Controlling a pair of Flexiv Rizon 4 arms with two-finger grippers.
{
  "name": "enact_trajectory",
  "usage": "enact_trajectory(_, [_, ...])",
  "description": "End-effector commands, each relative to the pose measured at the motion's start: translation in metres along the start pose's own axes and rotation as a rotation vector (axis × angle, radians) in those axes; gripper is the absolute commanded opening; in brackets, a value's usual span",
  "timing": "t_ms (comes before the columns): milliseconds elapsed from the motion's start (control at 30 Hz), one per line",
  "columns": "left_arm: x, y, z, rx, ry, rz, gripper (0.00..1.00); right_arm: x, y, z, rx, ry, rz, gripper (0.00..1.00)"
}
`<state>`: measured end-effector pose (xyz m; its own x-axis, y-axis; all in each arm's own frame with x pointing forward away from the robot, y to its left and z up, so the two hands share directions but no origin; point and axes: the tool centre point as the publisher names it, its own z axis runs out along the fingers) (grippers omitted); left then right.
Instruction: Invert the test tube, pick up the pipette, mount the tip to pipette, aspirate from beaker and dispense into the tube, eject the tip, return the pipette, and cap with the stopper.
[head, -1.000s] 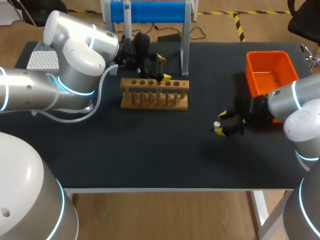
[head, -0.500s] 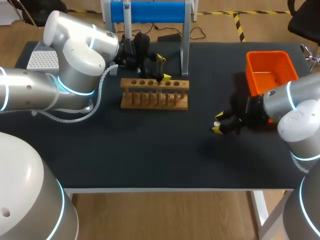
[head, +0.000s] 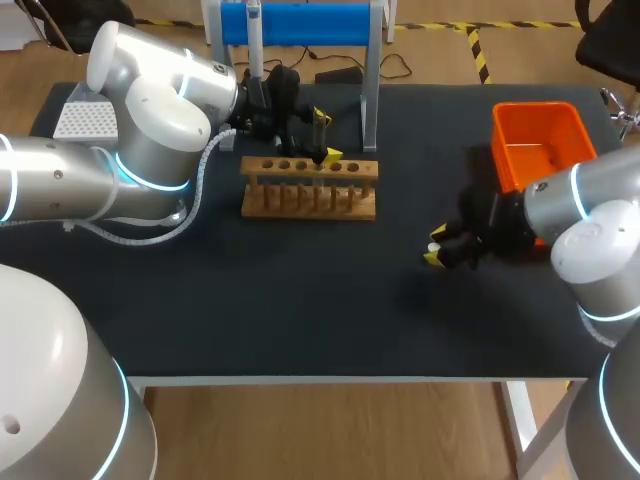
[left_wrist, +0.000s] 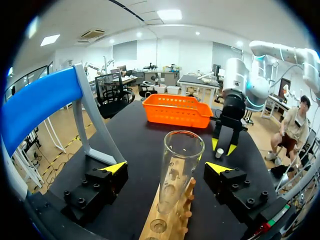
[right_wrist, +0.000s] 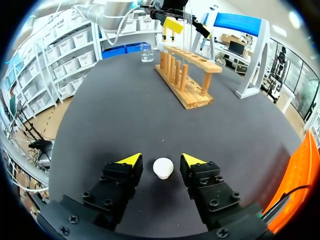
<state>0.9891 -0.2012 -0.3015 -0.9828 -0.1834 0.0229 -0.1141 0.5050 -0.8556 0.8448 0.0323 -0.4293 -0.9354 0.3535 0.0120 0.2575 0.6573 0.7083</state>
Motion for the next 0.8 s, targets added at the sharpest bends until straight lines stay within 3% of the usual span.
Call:
enact_trajectory(33, [0.0007,-0.0001,0.0001,0.000,-0.002,0.000,1.00,0.0012,-0.0020,0.0018,0.002,-0.002,0.000,0.48])
enact_trajectory(233, [0.0007,-0.0001,0.0001,0.000,-0.002,0.000,1.00,0.0017,-0.0028,0.0025,0.006,-0.002,0.000,0.46])
enact_trajectory(333, [0.0007,-0.0001,0.0001,0.000,-0.002,0.000,1.00,0.0018,-0.0030,0.0028,0.007,-0.004,0.001,0.39])
enact_trajectory(367, [0.0007,-0.0001,0.0001,0.000,-0.002,0.000,1.00,0.0018,-0.0031,0.0028,0.007,-0.004,0.002,0.34])
enact_trajectory(467, [0.0007,-0.0001,0.0001,0.000,-0.002,0.000,1.00,0.0018,-0.0034,0.0029,0.008,-0.004,0.002,0.00])
enact_trajectory(800, [0.0007,-0.0001,0.0001,0.000,-0.002,0.000,1.00,0.0009,-0.0039,-0.0017,0.000,-0.008,0.009,0.00])
